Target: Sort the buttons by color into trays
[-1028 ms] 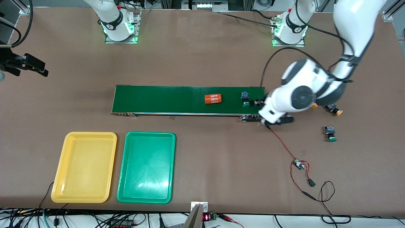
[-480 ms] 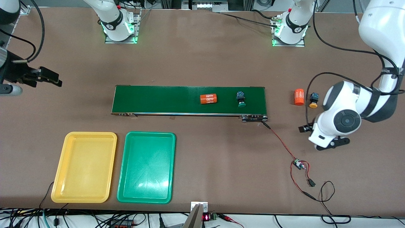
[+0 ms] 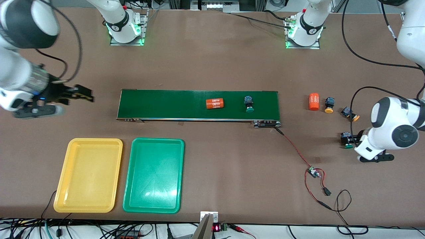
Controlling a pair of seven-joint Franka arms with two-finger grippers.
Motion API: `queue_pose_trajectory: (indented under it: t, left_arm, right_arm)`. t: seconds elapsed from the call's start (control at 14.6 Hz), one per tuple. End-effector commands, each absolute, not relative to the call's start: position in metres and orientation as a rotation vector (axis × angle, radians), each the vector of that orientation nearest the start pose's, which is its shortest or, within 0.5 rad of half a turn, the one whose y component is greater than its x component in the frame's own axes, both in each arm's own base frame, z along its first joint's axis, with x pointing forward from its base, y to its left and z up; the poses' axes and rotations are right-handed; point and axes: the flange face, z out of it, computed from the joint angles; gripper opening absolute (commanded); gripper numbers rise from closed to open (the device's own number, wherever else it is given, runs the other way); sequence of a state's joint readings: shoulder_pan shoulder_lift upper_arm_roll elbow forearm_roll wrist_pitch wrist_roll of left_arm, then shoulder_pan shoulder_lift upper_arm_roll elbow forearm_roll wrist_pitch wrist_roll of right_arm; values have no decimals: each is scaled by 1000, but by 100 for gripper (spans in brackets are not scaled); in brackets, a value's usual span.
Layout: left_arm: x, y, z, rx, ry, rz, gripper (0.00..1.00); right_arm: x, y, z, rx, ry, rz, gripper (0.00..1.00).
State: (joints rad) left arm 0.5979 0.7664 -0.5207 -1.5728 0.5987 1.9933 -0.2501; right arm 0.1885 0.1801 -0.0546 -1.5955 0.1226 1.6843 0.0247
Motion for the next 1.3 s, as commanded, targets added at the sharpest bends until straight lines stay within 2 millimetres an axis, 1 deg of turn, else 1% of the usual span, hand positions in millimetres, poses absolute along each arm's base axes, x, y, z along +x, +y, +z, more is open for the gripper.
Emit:
queue_pose_trajectory:
  t: [0.0,0.07,0.14,0.21,0.27,0.34,0.41,0.48,0.55,0.62,0.69,0.75,0.82,0.89,0.96,1.03,1.1,1.16,1.23]
  left_arm:
    - [661,138,194,-2990,-119,326,100]
    - [658,141,188,-3006,-135,347,100]
    - [654,139,182,-3016,-140,367,100]
    - [652,139,180,-3020,-143,379,100]
    - [651,137,178,-3023,-141,384,94]
    - [650,136,179,-3023,-137,388,76]
    - [650,134,179,-3025,-127,391,57]
    - [651,133,180,-3034,-54,392,37]
    - [652,131,182,-3051,-24,393,31]
    - [652,130,184,-3072,-36,399,25]
    - [652,130,186,-3082,-29,406,16]
    - [652,127,190,-3093,-17,413,14]
    - [652,107,213,-3126,-9,495,14]
    - [649,98,232,-3149,-7,548,14]
    - [648,76,254,-3171,43,579,14]
    - [646,45,270,-3178,133,619,14]
    - [643,22,278,-3178,176,648,15]
    - [639,-5,287,-3179,209,664,15]
    - [636,-28,299,-3176,178,678,15]
  right_arm:
    - [599,200,485,-3036,-224,156,100]
    - [600,228,476,-3037,-269,101,100]
    - [604,241,464,-3026,-275,72,100]
    - [605,252,451,-3023,-292,83,100]
    - [597,280,436,-3032,-369,104,100]
    - [590,310,427,-3025,-423,87,100]
    - [590,326,420,-3021,-386,69,100]
    - [588,341,409,-3028,-302,71,100]
    - [578,364,400,-3032,-273,76,100]
    - [562,391,389,-3041,-281,87,100]
    - [554,409,380,-3048,-264,99,100]
    - [552,419,377,-3047,-225,81,100]
    - [544,442,370,-3042,-212,44,100]
    - [544,448,367,-3032,-223,17,100]
    - [542,455,364,-3022,-236,-9,100]
    - [542,457,362,-3018,-239,-19,100]
    - [541,459,361,-3018,-244,-22,100]
    - [540,460,360,-3017,-245,-21,100]
    - [540,460,359,-3018,-249,-20,100]
